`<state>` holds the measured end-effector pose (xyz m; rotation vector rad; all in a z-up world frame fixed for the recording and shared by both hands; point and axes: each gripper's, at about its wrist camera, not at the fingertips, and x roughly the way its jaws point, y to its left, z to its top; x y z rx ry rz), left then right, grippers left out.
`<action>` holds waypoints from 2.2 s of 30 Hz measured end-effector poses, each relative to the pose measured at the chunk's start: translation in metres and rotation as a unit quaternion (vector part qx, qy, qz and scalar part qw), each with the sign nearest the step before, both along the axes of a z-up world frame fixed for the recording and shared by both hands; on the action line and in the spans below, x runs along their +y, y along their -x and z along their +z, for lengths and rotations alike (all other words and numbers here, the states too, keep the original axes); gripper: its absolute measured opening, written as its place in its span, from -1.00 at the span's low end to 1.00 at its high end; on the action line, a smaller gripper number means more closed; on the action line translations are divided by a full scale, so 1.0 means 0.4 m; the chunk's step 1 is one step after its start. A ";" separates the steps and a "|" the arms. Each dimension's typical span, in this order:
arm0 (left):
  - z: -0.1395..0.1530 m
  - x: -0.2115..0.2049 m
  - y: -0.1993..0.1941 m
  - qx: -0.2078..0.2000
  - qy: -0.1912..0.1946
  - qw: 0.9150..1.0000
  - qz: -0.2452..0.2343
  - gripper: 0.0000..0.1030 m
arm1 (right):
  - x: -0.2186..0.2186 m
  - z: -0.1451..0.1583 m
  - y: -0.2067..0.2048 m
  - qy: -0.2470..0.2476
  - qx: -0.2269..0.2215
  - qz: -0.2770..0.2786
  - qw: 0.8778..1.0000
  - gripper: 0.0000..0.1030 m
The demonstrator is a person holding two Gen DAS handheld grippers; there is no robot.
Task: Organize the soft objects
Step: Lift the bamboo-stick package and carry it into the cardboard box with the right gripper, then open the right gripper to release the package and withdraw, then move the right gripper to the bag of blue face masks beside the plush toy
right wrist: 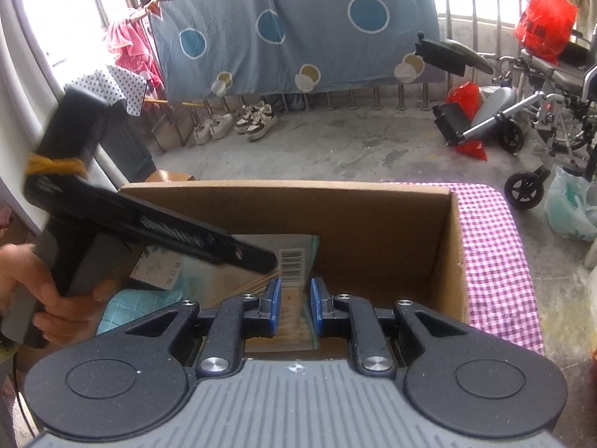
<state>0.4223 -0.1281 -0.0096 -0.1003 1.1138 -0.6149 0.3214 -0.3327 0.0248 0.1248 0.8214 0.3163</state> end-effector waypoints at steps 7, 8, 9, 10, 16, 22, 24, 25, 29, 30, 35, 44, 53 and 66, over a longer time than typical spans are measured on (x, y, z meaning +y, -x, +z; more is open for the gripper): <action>0.165 0.139 0.075 -0.022 0.062 0.996 0.061 0.84 | 0.050 0.040 0.012 0.011 0.006 0.031 0.999 -0.62; 0.201 0.175 0.107 -0.035 0.074 0.994 0.069 0.88 | 0.063 0.045 0.014 0.012 0.008 0.037 0.999 -0.62; 0.229 0.193 0.130 -0.050 0.083 0.993 0.073 0.96 | 0.075 0.050 0.013 0.014 0.011 0.044 0.999 -0.62; 0.259 0.224 0.165 -0.067 0.088 0.991 0.079 0.98 | 0.089 0.054 0.010 0.018 0.014 0.053 0.998 -0.62; 0.346 0.408 0.394 -0.155 0.106 0.973 0.133 0.99 | 0.196 0.046 -0.032 0.057 0.032 0.095 0.993 -0.62; 0.283 0.562 0.544 -0.168 0.132 0.955 0.206 0.99 | 0.288 -0.014 -0.087 0.083 0.066 0.111 0.988 -0.62; 0.250 0.611 0.592 -0.176 0.135 0.947 0.231 0.99 | 0.312 -0.048 -0.115 0.106 0.076 0.101 0.986 -0.62; 0.239 0.634 0.614 -0.178 0.134 0.944 0.244 0.99 | 0.319 -0.064 -0.129 0.110 0.082 0.097 0.986 -0.62; 0.173 0.704 0.678 -0.169 0.129 0.933 0.291 0.99 | 0.330 -0.134 -0.184 0.120 0.103 0.077 0.984 -0.62; 0.157 0.718 0.690 -0.164 0.128 0.930 0.302 0.99 | 0.329 -0.149 -0.192 0.116 0.109 0.075 0.984 -0.62; 0.098 0.776 0.724 -0.139 0.111 0.925 0.335 0.99 | 0.313 -0.191 -0.209 0.088 0.119 0.068 0.987 -0.62; 0.104 0.790 0.783 -0.167 0.098 0.925 0.326 0.99 | 0.254 -0.039 -0.126 0.059 0.051 0.048 0.996 -0.62; 0.118 0.745 0.836 -0.178 0.103 0.932 0.299 0.99 | 0.138 0.202 0.186 -0.013 -0.050 0.045 0.998 -0.60; 0.071 0.626 0.855 -0.123 0.053 0.966 0.220 0.99 | 0.058 0.098 0.637 -0.154 -0.032 0.037 0.987 0.13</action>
